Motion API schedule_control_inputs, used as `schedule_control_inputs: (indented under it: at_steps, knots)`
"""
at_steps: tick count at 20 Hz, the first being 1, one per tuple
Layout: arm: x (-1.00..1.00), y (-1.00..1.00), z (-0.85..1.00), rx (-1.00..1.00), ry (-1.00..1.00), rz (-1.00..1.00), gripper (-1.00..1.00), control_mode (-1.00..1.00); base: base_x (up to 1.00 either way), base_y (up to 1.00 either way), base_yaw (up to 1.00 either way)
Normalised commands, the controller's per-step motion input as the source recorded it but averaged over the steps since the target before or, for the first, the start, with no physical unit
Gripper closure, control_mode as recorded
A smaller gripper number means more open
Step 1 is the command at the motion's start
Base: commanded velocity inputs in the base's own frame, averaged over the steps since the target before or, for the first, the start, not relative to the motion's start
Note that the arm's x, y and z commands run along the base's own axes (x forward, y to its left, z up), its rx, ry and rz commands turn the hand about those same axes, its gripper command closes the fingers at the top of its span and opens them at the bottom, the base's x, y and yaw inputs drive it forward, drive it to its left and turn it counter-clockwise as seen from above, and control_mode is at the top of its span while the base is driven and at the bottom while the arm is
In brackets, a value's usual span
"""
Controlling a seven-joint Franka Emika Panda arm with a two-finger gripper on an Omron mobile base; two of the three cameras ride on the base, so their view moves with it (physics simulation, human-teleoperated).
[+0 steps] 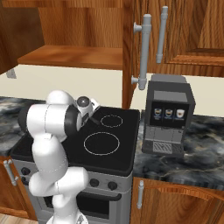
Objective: Pick the pan from the cabinet and place it on the stove. Then turn on the stove burner for the pan.
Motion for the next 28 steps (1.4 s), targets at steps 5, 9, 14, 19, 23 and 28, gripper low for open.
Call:
schedule_control_inputs:
  at_steps: [5,9,14,19,23,28]
  knots:
    - [0.31,0.00,-0.15,0.00,0.00,0.04,1.00,-1.00,0.00,0.00,0.00]
    - [0.29,0.03,-0.22,0.00,0.00,0.04,1.00,-1.00,0.00,0.00,0.00]
    - [0.28,0.06,-0.27,0.00,0.00,0.05,1.00,-1.00,0.00,0.00,0.00]
    - [0.31,0.08,-0.24,0.00,0.00,0.07,1.00,-1.00,0.00,0.00,0.00]
    - [0.36,0.06,-0.12,0.00,0.00,0.07,1.00,-1.00,0.00,0.00,0.00]
    - [0.32,0.12,-0.02,0.00,0.00,0.08,1.00,-1.00,0.00,0.00,0.00]
